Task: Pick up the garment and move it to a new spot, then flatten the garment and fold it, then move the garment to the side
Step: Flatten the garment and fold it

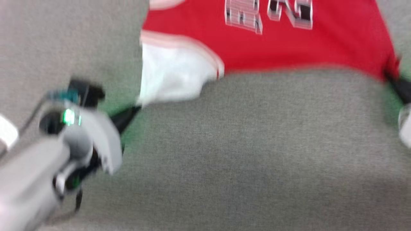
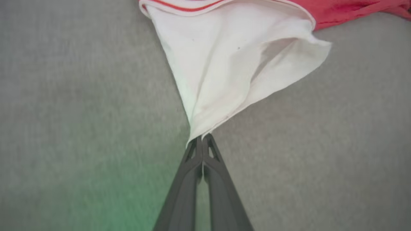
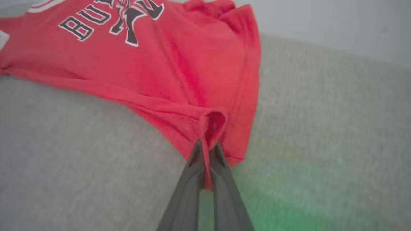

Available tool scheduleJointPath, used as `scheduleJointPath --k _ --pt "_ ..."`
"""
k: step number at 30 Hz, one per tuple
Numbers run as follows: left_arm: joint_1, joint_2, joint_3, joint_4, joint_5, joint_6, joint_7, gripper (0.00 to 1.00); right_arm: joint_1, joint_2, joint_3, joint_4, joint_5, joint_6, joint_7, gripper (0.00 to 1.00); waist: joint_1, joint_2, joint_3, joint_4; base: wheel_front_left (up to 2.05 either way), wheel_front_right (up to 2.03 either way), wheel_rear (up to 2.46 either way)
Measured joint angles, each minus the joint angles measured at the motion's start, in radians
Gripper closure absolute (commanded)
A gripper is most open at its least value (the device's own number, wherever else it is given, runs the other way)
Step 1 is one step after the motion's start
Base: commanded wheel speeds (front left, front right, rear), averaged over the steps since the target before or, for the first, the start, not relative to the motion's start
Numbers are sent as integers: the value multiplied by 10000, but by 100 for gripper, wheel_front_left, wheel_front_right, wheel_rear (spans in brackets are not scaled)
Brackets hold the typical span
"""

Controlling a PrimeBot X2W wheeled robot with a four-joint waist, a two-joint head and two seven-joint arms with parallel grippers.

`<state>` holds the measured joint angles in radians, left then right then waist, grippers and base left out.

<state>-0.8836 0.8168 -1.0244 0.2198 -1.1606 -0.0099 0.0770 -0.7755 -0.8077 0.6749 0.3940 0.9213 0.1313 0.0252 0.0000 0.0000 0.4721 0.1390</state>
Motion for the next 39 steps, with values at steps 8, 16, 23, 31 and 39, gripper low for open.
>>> scheduleJointPath --k 8,16,23,31,39 --pt "2943 1745 -259 -2905 -1129 2364 -8 100 3195 -1193 -12 -2263 913 0 1060 100 0 0 -931 -201 0 0 0" --pt "5125 2571 -660 -4861 -2433 4044 -67 100 6072 -1680 -750 -3584 1684 4 1931 100 0 0 -1477 -273 0 0 0" --pt "6187 2897 -880 -6023 -3289 4970 -10 100 7708 -1668 -1551 -4311 2150 13 2713 100 0 0 -1496 -358 0 0 0" --pt "5437 4149 -466 -7467 -2633 5812 382 100 8257 -1312 -2803 -4853 1921 17 3358 100 0 0 -1443 -617 0 0 0" --pt "2545 4897 464 -7724 -746 5022 2121 100 6714 -708 -4033 -4957 669 2 4128 100 0 0 -1244 -909 0 0 0"
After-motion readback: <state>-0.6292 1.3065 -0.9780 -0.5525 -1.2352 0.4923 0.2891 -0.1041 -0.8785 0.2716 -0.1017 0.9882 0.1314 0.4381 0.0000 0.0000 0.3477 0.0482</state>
